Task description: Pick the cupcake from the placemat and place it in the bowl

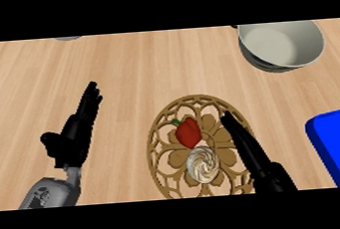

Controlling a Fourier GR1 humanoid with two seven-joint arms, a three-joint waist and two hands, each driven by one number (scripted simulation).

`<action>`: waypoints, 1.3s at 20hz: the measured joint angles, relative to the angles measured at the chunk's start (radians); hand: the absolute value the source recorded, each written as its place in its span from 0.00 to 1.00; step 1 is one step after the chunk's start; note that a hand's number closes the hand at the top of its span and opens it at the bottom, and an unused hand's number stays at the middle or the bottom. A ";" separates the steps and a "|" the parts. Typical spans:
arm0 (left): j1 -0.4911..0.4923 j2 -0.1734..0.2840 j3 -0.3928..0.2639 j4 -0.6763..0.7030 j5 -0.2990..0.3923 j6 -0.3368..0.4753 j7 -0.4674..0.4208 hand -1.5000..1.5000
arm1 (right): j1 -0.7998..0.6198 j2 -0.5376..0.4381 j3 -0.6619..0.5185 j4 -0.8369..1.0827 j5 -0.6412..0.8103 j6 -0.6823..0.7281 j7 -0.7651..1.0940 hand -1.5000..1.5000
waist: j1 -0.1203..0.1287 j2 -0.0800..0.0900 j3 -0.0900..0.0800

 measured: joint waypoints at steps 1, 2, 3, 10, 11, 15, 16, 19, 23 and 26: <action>-0.005 0.001 0.004 -0.002 -0.001 -0.004 0.007 0.50 | -0.013 0.002 -0.010 0.004 -0.012 0.031 0.030 0.00 | 0.000 0.000 0.000; -0.018 -0.001 0.010 0.002 -0.001 -0.006 0.015 0.50 | -0.026 0.010 -0.013 0.014 -0.021 0.057 0.059 0.00 | 0.000 0.001 0.000; -0.022 0.005 0.018 -0.004 0.000 -0.012 0.025 0.50 | -0.049 0.021 -0.033 0.035 -0.040 0.081 0.081 0.00 | 0.002 0.001 0.001; -0.003 -0.028 0.041 -0.001 -0.042 -0.027 0.018 0.50 | -0.014 0.032 -0.051 0.120 -0.088 0.147 0.054 0.00 | -0.001 0.001 0.002; -0.001 -0.032 0.049 -0.009 -0.047 -0.031 0.026 0.50 | 0.001 0.027 -0.058 0.112 -0.100 0.156 0.040 0.00 | -0.002 0.001 0.002; -0.009 -0.053 0.072 -0.019 -0.073 -0.054 0.048 0.50 | 0.028 0.041 -0.075 0.134 -0.114 0.167 -0.019 0.00 | -0.003 0.001 0.002; -0.011 -0.062 0.077 -0.011 -0.080 -0.058 0.046 0.50 | 0.045 0.042 -0.072 0.133 -0.114 0.163 -0.038 0.00 | -0.003 0.001 0.002; 0.008 -0.076 0.078 -0.035 -0.098 -0.061 0.055 0.50 | 0.087 0.043 -0.078 0.113 -0.138 0.153 -0.088 0.00 | -0.003 0.000 0.002; 0.012 -0.086 0.098 -0.026 -0.111 -0.083 0.050 0.50 | 0.122 0.048 -0.090 0.061 -0.175 0.161 -0.106 0.00 | -0.004 0.000 0.002; -0.001 -0.094 0.117 -0.028 -0.119 -0.093 0.072 0.50 | 0.136 0.069 -0.095 0.091 -0.191 0.146 -0.146 0.00 | -0.004 0.000 0.002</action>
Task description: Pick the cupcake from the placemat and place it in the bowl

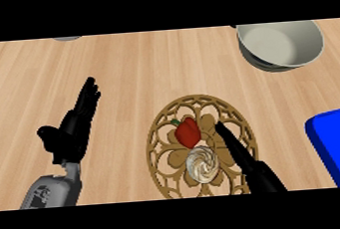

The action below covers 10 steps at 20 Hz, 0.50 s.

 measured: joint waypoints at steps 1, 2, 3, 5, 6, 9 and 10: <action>0.017 -0.006 -0.004 -0.014 -0.006 0.000 -0.002 0.50 | 0.012 0.011 0.017 -0.002 0.011 -0.011 -0.001 0.00 | 0.000 0.000 0.000; 0.017 -0.017 -0.003 -0.003 -0.015 -0.001 -0.009 0.50 | 0.014 0.018 0.018 0.003 0.009 -0.012 -0.003 0.00 | 0.000 0.000 0.000; 0.034 -0.015 -0.002 -0.023 -0.020 -0.006 -0.007 0.50 | 0.026 0.017 0.018 0.011 0.003 -0.016 -0.018 0.00 | 0.001 0.000 0.000; 0.030 -0.018 0.014 -0.021 -0.024 -0.020 -0.010 0.50 | 0.038 0.016 -0.002 0.028 -0.022 -0.017 -0.047 0.00 | 0.001 0.000 0.000; 0.026 -0.025 0.016 -0.019 -0.029 -0.019 -0.008 0.50 | 0.035 0.033 0.011 0.049 -0.012 -0.029 -0.052 0.00 | 0.000 0.000 0.000; 0.028 -0.029 0.033 -0.018 -0.036 -0.040 -0.010 0.50 | 0.043 0.040 -0.007 0.102 -0.035 -0.039 -0.103 0.00 | 0.001 0.000 0.000; 0.017 -0.025 0.048 -0.005 -0.030 -0.053 -0.011 0.50 | 0.056 0.042 0.002 0.111 -0.035 -0.047 -0.120 0.00 | 0.000 0.000 0.000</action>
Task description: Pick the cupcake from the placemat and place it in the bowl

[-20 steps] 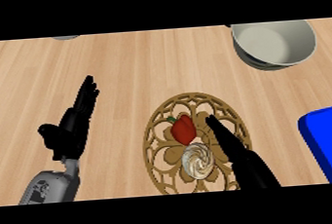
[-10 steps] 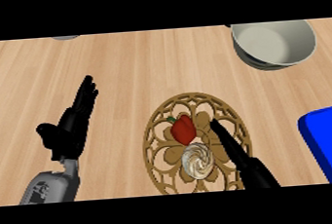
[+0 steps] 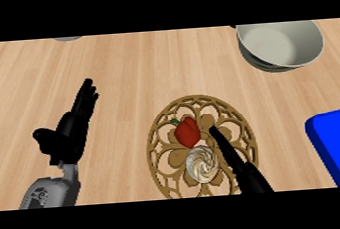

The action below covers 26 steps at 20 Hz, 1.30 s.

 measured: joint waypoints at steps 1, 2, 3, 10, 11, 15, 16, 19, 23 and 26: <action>-0.011 -0.012 -0.002 0.012 -0.010 0.005 -0.001 0.50 | -0.006 0.010 -0.005 0.028 -0.004 -0.007 -0.016 0.00 | 0.000 0.000 0.000; -0.005 -0.020 -0.008 -0.007 -0.019 0.009 0.013 0.50 | -0.011 0.008 -0.022 0.031 -0.019 0.000 -0.017 0.00 | 0.000 0.000 0.000; -0.016 -0.022 0.000 -0.002 -0.021 0.005 0.019 0.50 | 0.000 0.012 -0.013 0.038 -0.012 -0.010 -0.028 0.00 | 0.000 0.000 0.000; -0.011 -0.039 0.020 -0.004 -0.039 -0.018 0.020 0.50 | -0.005 0.024 -0.029 0.168 0.006 -0.047 -0.127 0.00 | 0.001 0.000 0.000; -0.015 -0.039 0.027 0.013 -0.039 -0.024 0.009 0.50 | -0.015 0.030 -0.029 0.188 0.027 -0.054 -0.120 0.00 | 0.000 0.000 0.000; -0.002 -0.049 0.031 0.021 -0.049 -0.028 -0.013 0.50 | -0.048 0.027 -0.045 0.252 0.085 -0.059 -0.099 0.00 | 0.001 0.000 0.000; -0.001 -0.049 0.030 0.003 -0.052 -0.027 0.005 0.50 | -0.066 0.037 -0.049 0.282 0.097 -0.062 -0.097 0.00 | 0.002 0.000 0.000; -0.003 -0.049 0.043 -0.006 -0.056 -0.037 0.015 0.50 | -0.087 0.052 -0.047 0.345 0.124 -0.064 -0.112 0.00 | 0.002 0.000 0.000; 0.017 -0.051 0.052 -0.021 -0.061 -0.057 0.018 0.50 | -0.112 0.076 -0.039 0.385 0.125 -0.057 -0.122 1.00 | 0.002 -0.001 -0.001; 0.005 -0.057 0.053 -0.024 -0.065 -0.054 0.027 0.50 | -0.130 0.037 -0.021 0.391 0.141 -0.017 -0.163 1.00 | 0.001 -0.003 -0.003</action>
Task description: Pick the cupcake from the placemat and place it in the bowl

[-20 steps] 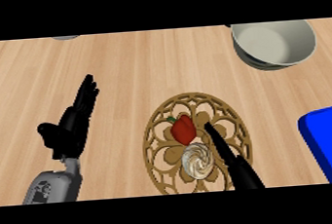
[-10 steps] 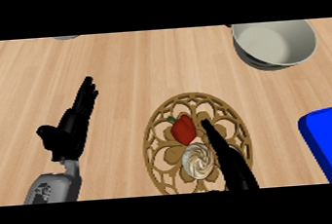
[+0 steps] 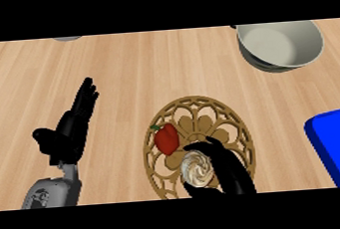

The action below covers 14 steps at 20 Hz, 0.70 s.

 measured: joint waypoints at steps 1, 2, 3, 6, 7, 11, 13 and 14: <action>-0.008 0.000 0.002 0.002 0.001 -0.003 0.005 0.50 | -0.008 -0.007 0.005 0.006 0.009 0.008 -0.015 1.00 | 0.000 -0.001 0.000; -0.008 0.005 0.013 0.011 0.007 -0.013 -0.005 0.50 | -0.021 -0.012 0.004 0.006 0.013 0.023 -0.018 1.00 | 0.000 0.000 0.000; -0.007 0.004 0.012 0.015 0.005 -0.016 -0.005 0.50 | -0.027 -0.020 0.007 0.008 0.020 0.034 -0.026 1.00 | 0.000 0.000 0.000; -0.004 -0.015 0.006 0.014 -0.011 -0.003 -0.010 0.50 | -0.026 -0.004 0.034 0.017 0.044 0.026 -0.039 1.00 | -0.002 -0.002 -0.001; -0.009 -0.024 0.002 0.025 -0.015 -0.001 -0.013 0.50 | -0.030 0.005 0.031 0.035 0.044 0.016 -0.060 1.00 | -0.003 -0.003 -0.002; 0.011 -0.028 0.004 0.015 -0.019 -0.008 -0.021 0.50 | -0.034 0.015 0.000 0.055 0.018 -0.017 -0.098 1.00 | 0.002 -0.002 -0.001; 0.006 -0.032 -0.001 0.017 -0.023 -0.006 -0.024 0.50 | -0.101 0.034 -0.093 0.073 0.005 -0.091 -0.021 1.00 | 0.006 0.005 0.001; 0.006 -0.030 0.000 0.015 -0.022 -0.007 -0.026 0.50 | -0.129 0.041 -0.145 0.080 0.006 -0.136 0.015 1.00 | 0.007 0.009 0.001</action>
